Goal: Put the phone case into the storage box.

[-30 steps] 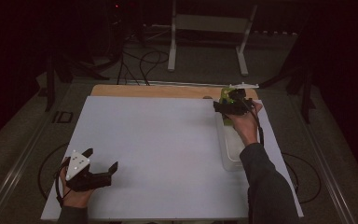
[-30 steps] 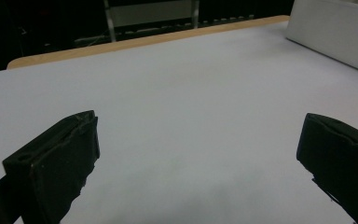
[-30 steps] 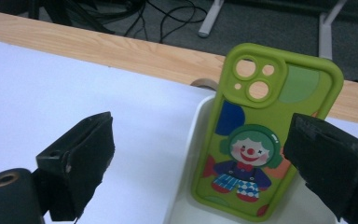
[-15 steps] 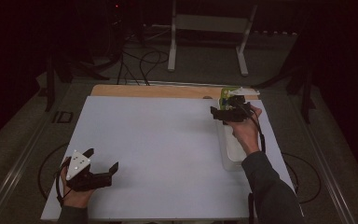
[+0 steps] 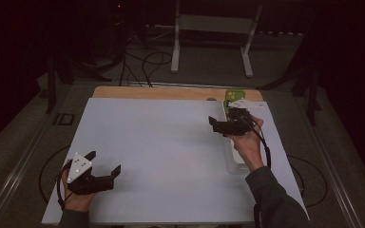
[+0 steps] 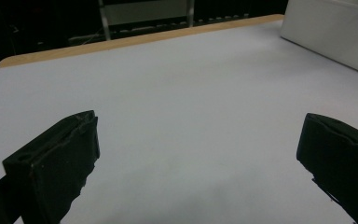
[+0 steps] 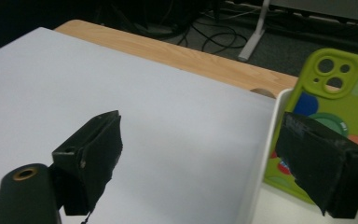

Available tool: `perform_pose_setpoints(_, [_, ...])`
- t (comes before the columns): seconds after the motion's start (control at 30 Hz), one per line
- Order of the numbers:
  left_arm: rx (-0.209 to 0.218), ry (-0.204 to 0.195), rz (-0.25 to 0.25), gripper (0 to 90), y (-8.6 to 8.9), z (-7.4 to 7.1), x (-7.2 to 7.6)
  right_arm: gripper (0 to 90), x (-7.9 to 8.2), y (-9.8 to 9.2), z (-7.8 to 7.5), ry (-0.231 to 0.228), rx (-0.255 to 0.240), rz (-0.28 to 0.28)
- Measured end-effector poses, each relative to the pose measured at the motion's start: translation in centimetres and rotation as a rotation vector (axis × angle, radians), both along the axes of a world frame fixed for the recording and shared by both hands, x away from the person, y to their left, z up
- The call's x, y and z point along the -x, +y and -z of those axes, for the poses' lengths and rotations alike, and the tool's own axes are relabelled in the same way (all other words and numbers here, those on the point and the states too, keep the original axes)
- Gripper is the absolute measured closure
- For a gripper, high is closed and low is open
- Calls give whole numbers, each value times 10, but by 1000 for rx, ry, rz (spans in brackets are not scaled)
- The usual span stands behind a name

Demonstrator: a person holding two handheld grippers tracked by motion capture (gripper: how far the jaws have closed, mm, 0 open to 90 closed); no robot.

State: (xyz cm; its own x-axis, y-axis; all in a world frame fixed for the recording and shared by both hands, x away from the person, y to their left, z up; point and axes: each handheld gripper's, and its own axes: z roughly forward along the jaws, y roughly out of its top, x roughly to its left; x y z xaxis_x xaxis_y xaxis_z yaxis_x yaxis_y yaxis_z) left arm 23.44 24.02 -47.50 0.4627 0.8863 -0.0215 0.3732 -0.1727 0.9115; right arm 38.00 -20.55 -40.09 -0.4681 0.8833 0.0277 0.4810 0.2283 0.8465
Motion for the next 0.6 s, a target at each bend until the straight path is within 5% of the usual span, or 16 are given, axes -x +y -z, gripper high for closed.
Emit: perform_pose_setpoints(0.6, [5, -1, 19, 0, -1, 0, 0, 170, 52, 11, 23, -65, -38, -84])
